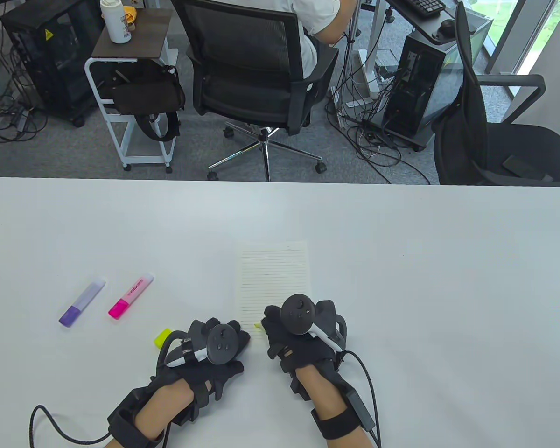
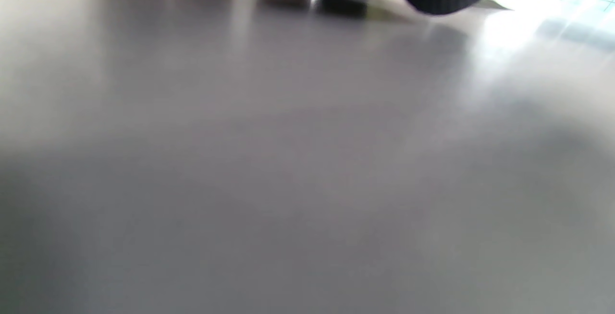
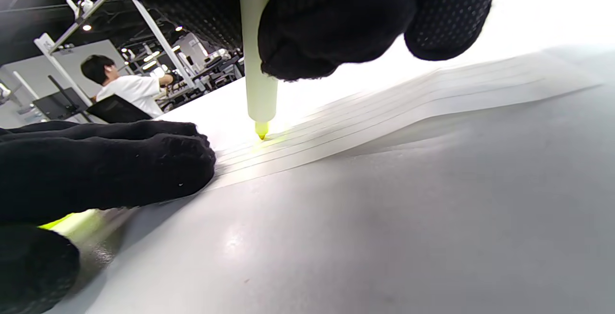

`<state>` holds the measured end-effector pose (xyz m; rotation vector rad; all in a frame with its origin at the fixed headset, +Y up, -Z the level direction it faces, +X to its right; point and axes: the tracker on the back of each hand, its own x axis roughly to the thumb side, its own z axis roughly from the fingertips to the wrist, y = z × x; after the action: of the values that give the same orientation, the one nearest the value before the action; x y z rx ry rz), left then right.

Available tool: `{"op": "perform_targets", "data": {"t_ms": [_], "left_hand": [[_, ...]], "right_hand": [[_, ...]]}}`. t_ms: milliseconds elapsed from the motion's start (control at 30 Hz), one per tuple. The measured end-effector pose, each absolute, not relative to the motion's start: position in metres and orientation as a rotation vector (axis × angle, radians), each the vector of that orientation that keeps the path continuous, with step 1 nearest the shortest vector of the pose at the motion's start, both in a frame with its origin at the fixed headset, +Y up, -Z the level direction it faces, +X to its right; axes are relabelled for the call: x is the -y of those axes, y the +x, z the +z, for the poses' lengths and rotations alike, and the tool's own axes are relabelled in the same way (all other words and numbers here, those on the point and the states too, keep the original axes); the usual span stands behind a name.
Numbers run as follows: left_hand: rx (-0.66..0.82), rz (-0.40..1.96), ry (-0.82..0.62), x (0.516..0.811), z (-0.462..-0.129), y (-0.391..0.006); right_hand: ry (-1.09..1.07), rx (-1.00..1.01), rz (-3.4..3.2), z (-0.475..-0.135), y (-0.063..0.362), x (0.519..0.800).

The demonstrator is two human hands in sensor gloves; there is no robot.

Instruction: Apply highlighter ink on paper

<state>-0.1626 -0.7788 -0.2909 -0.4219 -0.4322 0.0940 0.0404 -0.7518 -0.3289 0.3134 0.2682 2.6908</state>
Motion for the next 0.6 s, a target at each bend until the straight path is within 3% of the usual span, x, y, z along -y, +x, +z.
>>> {"op": "perform_targets", "data": {"t_ms": [467,600], "left_hand": [[0.433,0.092,-0.422,0.7794,-0.29,-0.1628],[0.433,0.092,-0.422,0.7794,-0.29,-0.1628]], "right_hand": [[0.205,-0.254,2.697,-0.3288,0.0449,0.7487],[0.269,-0.301,2.637,-0.3283,0.0398,0.7534]]}}
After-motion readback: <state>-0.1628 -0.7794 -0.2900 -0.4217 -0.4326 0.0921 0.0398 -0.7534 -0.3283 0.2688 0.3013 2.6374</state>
